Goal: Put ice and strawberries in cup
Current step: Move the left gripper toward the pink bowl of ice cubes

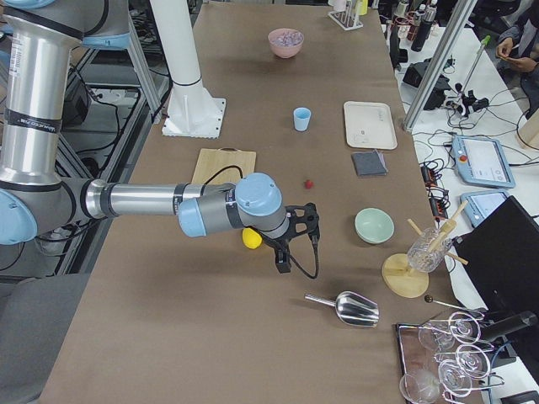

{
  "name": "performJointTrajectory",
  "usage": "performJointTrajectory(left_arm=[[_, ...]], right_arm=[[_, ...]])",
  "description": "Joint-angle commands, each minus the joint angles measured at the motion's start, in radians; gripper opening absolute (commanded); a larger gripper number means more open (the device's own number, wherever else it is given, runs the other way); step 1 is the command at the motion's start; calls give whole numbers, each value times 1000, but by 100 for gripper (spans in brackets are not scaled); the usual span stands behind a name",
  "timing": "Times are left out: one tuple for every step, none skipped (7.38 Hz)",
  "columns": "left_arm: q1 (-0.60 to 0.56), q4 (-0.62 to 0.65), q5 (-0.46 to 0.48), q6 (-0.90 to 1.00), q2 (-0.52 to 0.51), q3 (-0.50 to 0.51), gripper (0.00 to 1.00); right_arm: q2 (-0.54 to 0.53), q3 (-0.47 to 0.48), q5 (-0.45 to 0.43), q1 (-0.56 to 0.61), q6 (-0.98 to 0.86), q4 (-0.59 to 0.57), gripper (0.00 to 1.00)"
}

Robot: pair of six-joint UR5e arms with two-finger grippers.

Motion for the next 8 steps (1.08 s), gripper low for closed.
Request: performJointTrajectory(left_arm=[[-1,-178,-1,-9,-5,42,99],[-2,-185,-17,4,1,38,99],[-2,-185,-80,7,-2,44,99],[-2,-191,-91,7,-7,38,99],[-2,-238,-93,-5,-5,30,99],[4,-293,-91,-6,-5,33,99],[43,-324,-93,-18,-22,33,99],[74,-330,-91,-145,-22,24,99]], right_arm=[[-5,-2,5,2,-3,3,100],[0,0,8,2,-3,3,100],[-2,0,0,2,-16,5,100],[-6,4,12,2,-16,6,100],[-5,1,11,2,-16,37,100],[-8,3,5,2,-3,86,100],[-7,3,11,1,2,86,100],[-5,1,12,-1,3,80,100]])
